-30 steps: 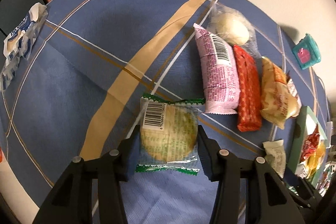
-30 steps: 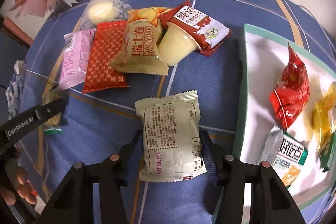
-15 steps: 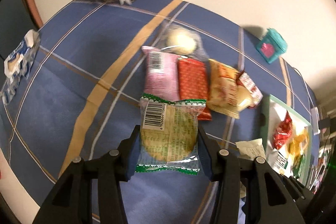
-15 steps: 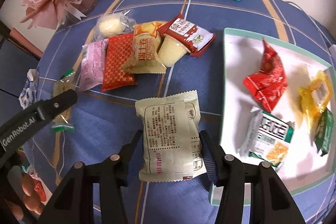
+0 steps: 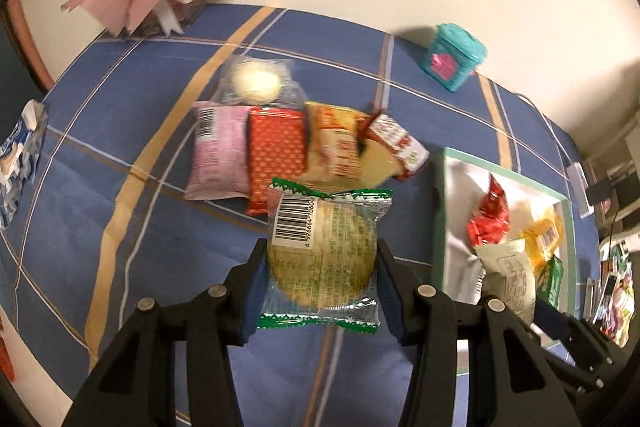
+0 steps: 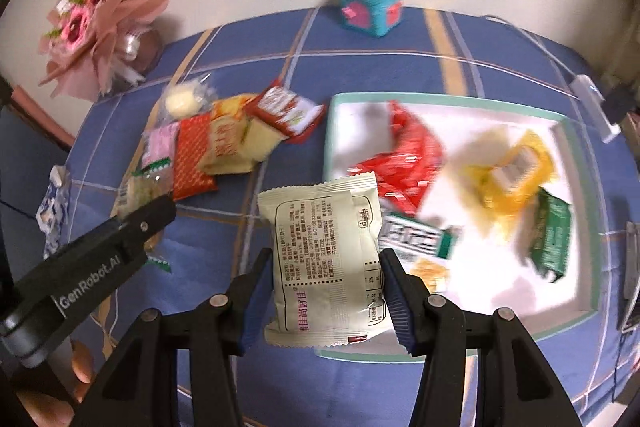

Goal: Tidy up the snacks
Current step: 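Lift both held packs and carry them over the white tray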

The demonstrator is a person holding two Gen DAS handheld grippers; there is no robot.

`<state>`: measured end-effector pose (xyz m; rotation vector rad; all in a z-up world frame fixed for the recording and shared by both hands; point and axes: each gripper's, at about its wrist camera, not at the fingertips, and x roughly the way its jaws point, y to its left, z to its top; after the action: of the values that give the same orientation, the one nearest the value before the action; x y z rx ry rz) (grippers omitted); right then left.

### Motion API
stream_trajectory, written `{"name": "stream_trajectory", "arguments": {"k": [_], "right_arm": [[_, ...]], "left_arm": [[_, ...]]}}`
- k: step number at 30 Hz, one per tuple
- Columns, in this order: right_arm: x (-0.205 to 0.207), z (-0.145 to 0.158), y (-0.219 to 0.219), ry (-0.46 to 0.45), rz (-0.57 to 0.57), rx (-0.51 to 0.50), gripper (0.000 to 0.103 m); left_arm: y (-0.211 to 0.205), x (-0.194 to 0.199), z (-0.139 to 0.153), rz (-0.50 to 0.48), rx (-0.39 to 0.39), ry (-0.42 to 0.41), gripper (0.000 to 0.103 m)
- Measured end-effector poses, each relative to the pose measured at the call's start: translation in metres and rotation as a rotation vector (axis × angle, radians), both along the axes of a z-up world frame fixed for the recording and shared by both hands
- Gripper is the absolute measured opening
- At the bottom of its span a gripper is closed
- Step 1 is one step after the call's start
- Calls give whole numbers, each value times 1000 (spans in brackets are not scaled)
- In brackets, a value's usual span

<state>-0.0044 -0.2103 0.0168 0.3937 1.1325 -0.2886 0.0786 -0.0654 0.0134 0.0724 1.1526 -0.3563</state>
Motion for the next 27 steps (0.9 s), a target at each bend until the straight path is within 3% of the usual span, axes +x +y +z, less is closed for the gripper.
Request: {"name": "stream_trajectory", "arguments": {"k": [19,27], "right_arm": [[-67,-21,-108,63,-244,25,55],[-86,-19,-131,63,-283,14,55]], "left_arm": [[-123,-90,-8,-341,117,-42,51],[-147,-114,-16,-413,106,-25,52]]}}
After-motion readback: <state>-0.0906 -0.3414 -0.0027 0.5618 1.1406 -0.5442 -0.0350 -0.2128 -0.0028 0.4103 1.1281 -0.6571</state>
